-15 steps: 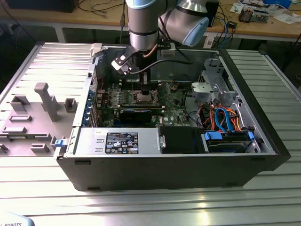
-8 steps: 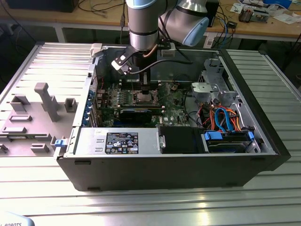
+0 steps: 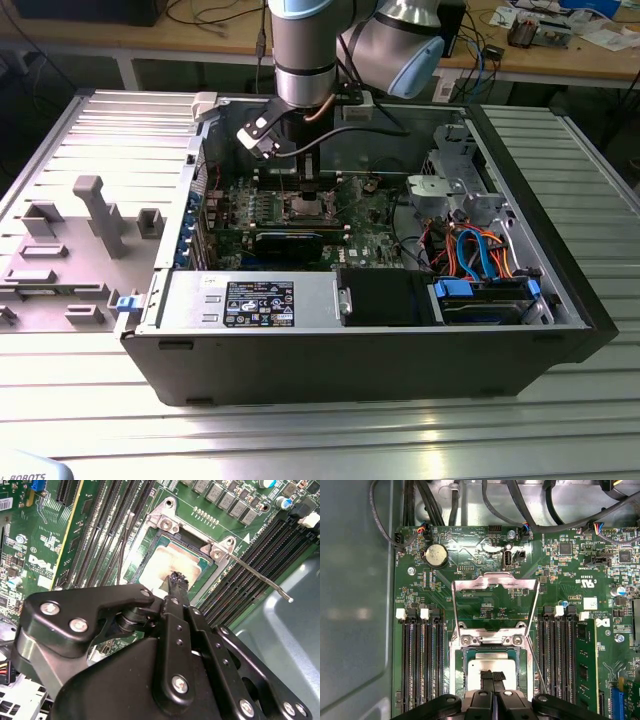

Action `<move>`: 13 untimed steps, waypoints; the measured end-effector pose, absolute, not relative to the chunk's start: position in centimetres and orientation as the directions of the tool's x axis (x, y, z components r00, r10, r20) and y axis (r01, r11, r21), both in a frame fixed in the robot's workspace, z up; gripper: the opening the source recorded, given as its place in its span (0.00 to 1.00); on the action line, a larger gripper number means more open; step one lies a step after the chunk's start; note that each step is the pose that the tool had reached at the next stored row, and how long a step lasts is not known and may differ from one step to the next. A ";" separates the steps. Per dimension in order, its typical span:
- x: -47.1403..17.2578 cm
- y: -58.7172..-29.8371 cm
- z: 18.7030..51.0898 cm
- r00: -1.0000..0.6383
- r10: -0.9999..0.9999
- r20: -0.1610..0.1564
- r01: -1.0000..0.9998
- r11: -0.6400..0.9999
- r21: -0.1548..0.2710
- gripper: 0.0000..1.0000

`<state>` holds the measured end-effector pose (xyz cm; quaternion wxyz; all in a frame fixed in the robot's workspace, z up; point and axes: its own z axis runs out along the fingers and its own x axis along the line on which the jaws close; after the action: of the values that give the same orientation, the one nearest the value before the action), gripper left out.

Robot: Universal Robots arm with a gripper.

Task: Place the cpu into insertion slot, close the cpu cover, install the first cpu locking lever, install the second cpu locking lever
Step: 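Close the cpu cover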

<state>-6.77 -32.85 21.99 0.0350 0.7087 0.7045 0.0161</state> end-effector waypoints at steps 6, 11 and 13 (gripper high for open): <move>-6.6 -32.8 22.0 0.007 1.000 -0.027 0.997 -0.005 0.072 0.11; -6.1 -32.9 22.0 0.007 1.000 -0.027 0.998 -0.005 0.064 0.11; -6.1 -32.8 22.1 0.007 1.000 -0.028 0.998 -0.005 0.063 0.11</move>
<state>-6.09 -32.85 22.13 0.0321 0.7088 0.7046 0.0125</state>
